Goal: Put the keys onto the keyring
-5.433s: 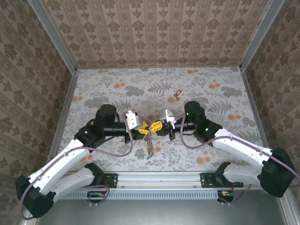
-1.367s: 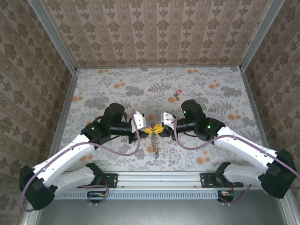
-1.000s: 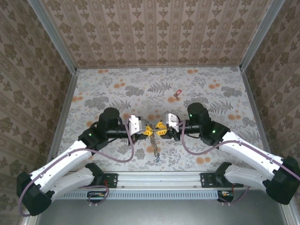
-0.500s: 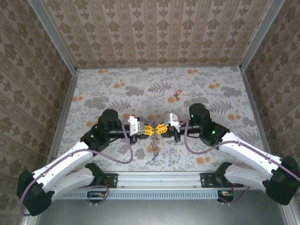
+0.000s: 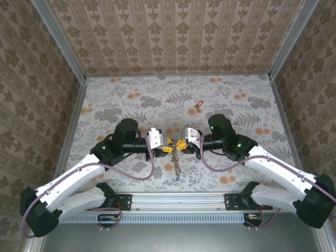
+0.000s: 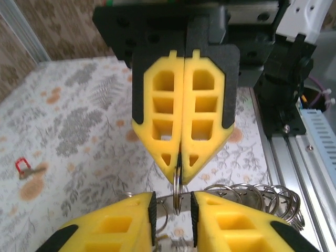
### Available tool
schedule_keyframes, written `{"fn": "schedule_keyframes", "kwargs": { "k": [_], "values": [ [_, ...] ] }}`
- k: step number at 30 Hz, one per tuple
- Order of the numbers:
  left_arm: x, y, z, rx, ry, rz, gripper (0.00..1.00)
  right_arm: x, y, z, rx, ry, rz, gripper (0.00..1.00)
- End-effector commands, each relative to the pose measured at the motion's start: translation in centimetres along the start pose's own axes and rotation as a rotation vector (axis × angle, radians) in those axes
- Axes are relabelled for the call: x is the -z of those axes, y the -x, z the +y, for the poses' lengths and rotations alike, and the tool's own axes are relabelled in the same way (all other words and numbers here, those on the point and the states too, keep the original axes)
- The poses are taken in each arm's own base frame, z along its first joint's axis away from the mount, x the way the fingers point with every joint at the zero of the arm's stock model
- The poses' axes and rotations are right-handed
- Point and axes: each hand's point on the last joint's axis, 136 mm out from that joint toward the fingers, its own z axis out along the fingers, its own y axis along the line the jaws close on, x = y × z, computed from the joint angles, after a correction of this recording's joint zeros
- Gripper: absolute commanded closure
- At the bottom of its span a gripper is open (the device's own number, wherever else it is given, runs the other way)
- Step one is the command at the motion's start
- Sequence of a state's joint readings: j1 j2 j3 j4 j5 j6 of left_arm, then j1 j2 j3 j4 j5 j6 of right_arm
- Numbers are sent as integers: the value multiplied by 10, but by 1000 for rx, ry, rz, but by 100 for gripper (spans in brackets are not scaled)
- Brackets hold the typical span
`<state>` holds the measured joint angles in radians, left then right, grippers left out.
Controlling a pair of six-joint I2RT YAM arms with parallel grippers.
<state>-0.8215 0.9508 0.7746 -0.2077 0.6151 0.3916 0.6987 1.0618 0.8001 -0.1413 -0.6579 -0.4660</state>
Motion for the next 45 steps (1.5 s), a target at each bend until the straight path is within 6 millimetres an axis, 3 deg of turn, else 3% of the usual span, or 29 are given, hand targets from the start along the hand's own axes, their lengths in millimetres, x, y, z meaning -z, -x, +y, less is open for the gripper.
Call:
{"fn": "schedule_keyframes", "kwargs": {
  "k": [1,6,15,20,29,35,38,41,43,45],
  "values": [
    [-5,-22,-2,23,-19,139,76,2,8,-4,50,-17,14,100],
    [-15,-18,0,18,-32,140,77,-3,3,-6,56,-18,54,100],
    [-10,-6,2,-28,0,104,75,-3,-6,-8,70,-29,116,100],
    [-12,-11,2,-33,5,112,80,-3,-5,-6,70,-19,106,100],
    [-14,-5,6,-44,16,90,79,-5,-1,-4,71,-1,92,100],
    [-17,-6,3,-44,-12,104,93,-5,1,-3,72,2,81,100],
    [-18,-10,4,-36,-6,118,82,-4,2,-2,72,0,75,100],
    [-19,-10,3,-33,-14,118,81,-4,3,-1,70,4,74,100],
    [-20,-11,1,-29,-24,118,83,-4,3,-1,69,6,71,100],
    [-20,-9,-1,-30,-40,111,94,-4,4,-1,68,7,69,100]
  ]
}}
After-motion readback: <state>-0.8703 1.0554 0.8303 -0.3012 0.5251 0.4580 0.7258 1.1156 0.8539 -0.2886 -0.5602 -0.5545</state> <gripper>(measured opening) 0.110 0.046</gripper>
